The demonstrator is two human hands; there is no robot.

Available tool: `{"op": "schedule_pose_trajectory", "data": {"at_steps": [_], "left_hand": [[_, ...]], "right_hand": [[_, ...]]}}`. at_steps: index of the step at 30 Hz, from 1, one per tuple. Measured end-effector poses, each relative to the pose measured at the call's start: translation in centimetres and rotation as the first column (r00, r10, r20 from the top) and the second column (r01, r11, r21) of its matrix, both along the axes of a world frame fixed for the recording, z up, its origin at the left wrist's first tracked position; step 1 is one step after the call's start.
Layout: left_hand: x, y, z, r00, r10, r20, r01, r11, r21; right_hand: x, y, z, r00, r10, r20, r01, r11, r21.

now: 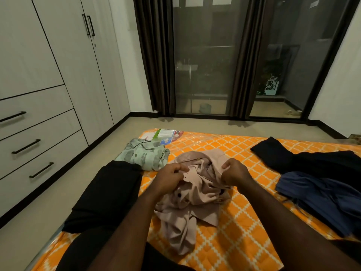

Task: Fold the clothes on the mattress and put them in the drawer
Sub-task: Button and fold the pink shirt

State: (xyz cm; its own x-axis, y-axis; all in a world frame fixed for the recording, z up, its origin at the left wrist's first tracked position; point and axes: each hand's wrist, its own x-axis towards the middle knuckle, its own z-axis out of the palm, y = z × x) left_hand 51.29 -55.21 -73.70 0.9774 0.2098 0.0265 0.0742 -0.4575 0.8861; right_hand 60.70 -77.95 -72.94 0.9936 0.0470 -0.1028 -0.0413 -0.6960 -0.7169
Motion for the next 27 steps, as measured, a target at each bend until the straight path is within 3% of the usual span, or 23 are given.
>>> {"op": "schedule_pose_trajectory", "data": {"at_steps": [4, 7, 11, 15, 18, 21, 24, 27], "left_hand": [[0.1, 0.2, -0.1, 0.988, -0.142, 0.054, 0.127, 0.967, 0.223], [0.1, -0.1, 0.0, 0.956, -0.24, 0.167, 0.135, 0.868, 0.477], [-0.1, -0.4, -0.4, 0.963, -0.127, 0.239, -0.055, 0.771, 0.634], [-0.1, -1.7, 0.7, 0.983, -0.077, 0.168, -0.067, 0.698, 0.713], [0.1, -2.3, 0.3, 0.997, -0.06, 0.054, 0.004, 0.711, 0.703], [-0.1, -2.8, -0.1, 0.994, -0.105, 0.028, 0.063, 0.771, 0.634], [-0.4, -3.3, 0.2, 0.992, -0.121, 0.032, 0.088, 0.854, 0.513], [-0.6, -3.9, 0.1, 0.995, -0.088, 0.049, 0.068, 0.945, 0.319]], "right_hand": [[-0.3, 0.0, -0.2, 0.998, 0.024, -0.063, -0.023, 1.0, 0.015], [-0.3, 0.4, -0.2, 1.0, 0.029, -0.011, -0.028, 0.997, 0.078], [-0.7, 1.1, 0.4, 0.997, 0.049, 0.065, -0.06, 0.985, 0.165], [-0.7, 1.4, 0.5, 0.986, 0.147, 0.079, -0.151, 0.988, 0.046], [-0.8, 1.4, 0.4, 0.98, 0.174, 0.1, -0.16, 0.979, -0.129], [-1.0, 1.3, 0.2, 0.982, 0.162, 0.099, -0.146, 0.978, -0.15], [-1.6, 1.7, 0.5, 0.975, 0.174, 0.135, -0.166, 0.984, -0.068], [-2.1, 3.0, 0.2, 0.985, 0.159, 0.064, -0.167, 0.974, 0.154]]}}
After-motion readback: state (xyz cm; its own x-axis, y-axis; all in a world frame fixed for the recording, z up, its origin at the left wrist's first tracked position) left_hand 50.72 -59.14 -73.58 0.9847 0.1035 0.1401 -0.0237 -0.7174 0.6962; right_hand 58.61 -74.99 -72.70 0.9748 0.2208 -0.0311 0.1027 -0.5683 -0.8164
